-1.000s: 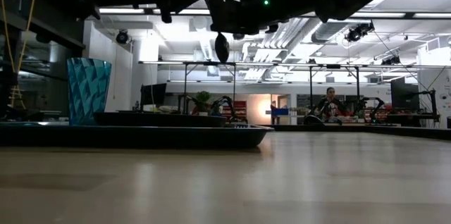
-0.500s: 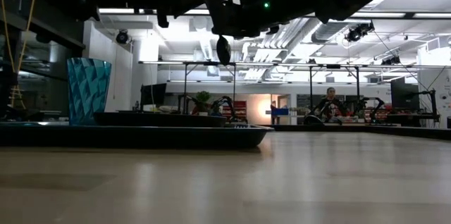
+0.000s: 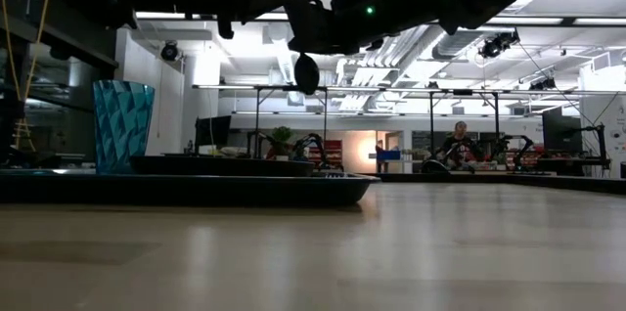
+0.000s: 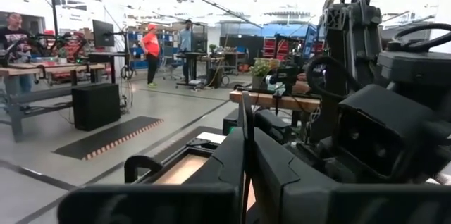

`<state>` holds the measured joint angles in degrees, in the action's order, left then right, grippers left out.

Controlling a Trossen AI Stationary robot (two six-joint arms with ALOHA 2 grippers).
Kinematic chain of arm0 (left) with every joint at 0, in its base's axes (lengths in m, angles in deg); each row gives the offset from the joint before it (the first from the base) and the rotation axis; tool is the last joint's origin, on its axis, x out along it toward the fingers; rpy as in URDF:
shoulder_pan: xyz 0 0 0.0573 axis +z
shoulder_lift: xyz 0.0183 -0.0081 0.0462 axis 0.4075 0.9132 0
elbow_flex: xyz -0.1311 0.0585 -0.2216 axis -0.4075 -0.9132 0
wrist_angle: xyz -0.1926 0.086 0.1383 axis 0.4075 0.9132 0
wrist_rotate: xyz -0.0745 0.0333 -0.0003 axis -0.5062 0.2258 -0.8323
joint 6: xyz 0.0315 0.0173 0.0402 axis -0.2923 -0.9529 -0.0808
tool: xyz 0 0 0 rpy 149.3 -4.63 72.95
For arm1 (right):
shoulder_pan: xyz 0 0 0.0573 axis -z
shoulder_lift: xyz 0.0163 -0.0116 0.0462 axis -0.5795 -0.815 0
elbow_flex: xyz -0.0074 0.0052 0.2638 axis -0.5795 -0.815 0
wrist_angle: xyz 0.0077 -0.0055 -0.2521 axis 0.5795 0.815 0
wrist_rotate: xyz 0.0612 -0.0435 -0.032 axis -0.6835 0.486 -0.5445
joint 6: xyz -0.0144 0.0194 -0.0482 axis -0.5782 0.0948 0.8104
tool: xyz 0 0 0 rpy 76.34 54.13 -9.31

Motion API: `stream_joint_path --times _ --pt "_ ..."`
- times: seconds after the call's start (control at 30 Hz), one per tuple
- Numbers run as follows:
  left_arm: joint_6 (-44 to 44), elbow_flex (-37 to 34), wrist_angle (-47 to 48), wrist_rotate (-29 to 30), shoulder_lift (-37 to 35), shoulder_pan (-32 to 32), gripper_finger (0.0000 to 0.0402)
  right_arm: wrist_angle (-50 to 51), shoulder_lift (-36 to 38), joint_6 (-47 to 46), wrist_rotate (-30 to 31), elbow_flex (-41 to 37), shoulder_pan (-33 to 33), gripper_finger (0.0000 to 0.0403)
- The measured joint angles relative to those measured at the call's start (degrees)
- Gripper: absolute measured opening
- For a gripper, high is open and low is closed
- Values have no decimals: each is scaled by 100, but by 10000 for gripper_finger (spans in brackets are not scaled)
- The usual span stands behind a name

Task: Pick and place plate/cup/fork/spoon on tray
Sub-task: Put the black spoon on the black tray

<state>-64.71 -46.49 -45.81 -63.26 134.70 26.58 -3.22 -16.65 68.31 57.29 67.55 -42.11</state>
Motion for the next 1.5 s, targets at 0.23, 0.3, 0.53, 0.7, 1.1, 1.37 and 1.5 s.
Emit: stream_joint_path --times 0.23,0.3,0.53,0.7,1.1,1.37,1.5 --pt "-358 2 580 261 -362 5 3 205 125 262 519 -4 -56 198" --pt "-508 0 937 322 -619 5 3 306 191 367 920 -4 -114 234" --pt "-2218 2 2185 363 -1459 -484 2 1374 661 -292 518 -4 -229 283" --pt "-4584 2 2483 1012 -1428 -1508 1 2307 1131 -1728 -1360 -4 138 283" --pt "-9272 2 2013 2677 -36 -2688 1 2070 1246 -3625 -3525 -7 789 284" --pt "-9704 443 1569 2850 644 -2698 1 1618 1242 -3760 -3382 -7 780 284" --pt "-9809 662 1588 3152 917 -2698 1 1680 1240 -3835 -3380 -7 793 284"
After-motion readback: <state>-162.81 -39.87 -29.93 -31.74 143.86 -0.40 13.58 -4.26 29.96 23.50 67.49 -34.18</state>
